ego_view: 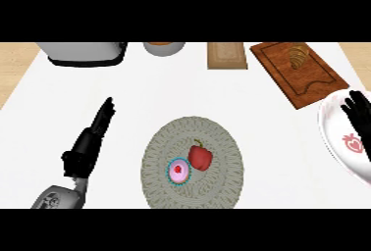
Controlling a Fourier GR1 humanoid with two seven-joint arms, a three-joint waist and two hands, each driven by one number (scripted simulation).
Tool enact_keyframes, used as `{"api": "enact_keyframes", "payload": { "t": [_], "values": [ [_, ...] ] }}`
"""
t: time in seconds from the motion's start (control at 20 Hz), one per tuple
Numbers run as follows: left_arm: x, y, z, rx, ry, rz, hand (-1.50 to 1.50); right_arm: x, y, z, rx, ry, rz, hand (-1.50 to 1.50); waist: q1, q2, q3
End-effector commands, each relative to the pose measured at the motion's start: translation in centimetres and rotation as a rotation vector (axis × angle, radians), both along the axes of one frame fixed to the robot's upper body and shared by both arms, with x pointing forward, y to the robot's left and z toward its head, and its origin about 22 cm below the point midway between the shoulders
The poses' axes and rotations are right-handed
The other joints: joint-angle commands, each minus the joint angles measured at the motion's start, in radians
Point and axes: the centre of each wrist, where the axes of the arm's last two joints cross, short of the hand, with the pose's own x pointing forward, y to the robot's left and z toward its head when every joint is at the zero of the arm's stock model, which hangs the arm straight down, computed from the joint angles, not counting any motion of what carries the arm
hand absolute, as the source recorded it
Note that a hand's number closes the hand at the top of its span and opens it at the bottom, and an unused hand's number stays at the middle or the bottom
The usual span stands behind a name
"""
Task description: Pick the cupcake from the placemat and place it in the bowl
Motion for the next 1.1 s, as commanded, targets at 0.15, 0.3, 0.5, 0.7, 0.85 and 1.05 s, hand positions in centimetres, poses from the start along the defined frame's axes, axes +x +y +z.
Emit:
{"api": "enact_keyframes", "payload": {
  "t": [0.15,0.3,0.5,0.7,0.85,1.05],
  "values": [
    [1.4,-0.5,2.1,-0.032,-0.019,-0.005,0.00,-0.1,14.2,-1.0,-0.090,0.045,0.539,1.50,0.042,0.014,-0.025],
    [0.9,-1.9,1.1,-0.066,0.024,-0.024,0.00,2.5,12.1,5.5,-0.592,-0.213,0.545,1.50,0.058,-0.040,-0.055],
    [1.4,-2.1,2.2,-0.115,0.019,0.039,0.00,-3.4,25.9,-1.9,0.044,-0.231,0.374,-1.50,-0.002,0.013,-0.019],
    [1.3,-2.4,3.9,-0.114,0.034,0.048,0.00,-7.4,29.5,-1.8,0.089,-0.364,0.418,-1.50,-0.019,0.011,-0.021],
    [2.5,-1.4,5.0,-0.116,0.027,0.056,0.00,-9.0,29.2,-0.1,0.034,-0.439,0.396,-1.50,-0.026,0.012,-0.021],
    [1.1,-1.6,3.9,-0.113,0.043,0.070,0.00,-8.1,29.7,3.1,-0.143,-0.374,0.300,-1.50,-0.022,0.012,-0.023]
  ]
}}
